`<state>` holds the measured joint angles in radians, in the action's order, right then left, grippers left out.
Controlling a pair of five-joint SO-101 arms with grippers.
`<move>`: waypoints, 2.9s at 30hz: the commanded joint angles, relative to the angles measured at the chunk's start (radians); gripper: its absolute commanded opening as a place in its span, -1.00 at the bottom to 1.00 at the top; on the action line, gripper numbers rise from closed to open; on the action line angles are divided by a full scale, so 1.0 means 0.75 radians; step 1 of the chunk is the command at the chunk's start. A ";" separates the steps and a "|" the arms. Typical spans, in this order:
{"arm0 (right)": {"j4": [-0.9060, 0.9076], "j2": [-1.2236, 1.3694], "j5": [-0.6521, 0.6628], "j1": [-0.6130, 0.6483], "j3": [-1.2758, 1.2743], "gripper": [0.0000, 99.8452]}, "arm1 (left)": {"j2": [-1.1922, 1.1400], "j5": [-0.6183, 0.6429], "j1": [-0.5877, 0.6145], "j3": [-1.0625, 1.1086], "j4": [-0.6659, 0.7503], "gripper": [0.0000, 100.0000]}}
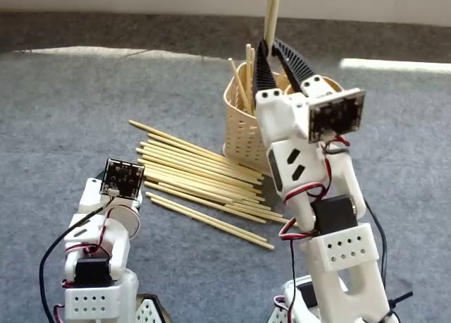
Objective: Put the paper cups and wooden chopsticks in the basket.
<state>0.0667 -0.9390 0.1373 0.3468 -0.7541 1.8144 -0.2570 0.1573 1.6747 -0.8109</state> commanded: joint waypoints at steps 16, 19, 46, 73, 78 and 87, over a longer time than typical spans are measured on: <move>-0.357 0.222 0.004 -0.062 -0.066 -0.99 | 0.003 0.000 0.015 0.015 0.018 -0.89; -0.347 0.242 0.004 -0.062 -0.071 -0.96 | 0.003 0.000 0.017 0.015 0.018 -0.89; 0.314 -0.267 -0.104 0.003 0.054 -0.97 | 0.003 0.000 0.017 0.015 0.020 -0.89; 0.977 -1.200 0.061 -0.107 -0.844 -0.97 | 0.003 -0.002 0.017 0.015 0.018 -0.89; 1.128 -1.198 0.061 -0.257 -0.948 -0.97 | 0.003 -0.002 0.011 0.017 0.018 -0.89; 1.124 -1.198 0.061 -0.294 -1.255 -0.97 | 0.003 -0.002 0.009 0.017 0.018 -0.89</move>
<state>0.9076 -1.8243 0.1772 0.1381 -1.6640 1.8128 -0.2570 0.1573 1.6747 -0.8109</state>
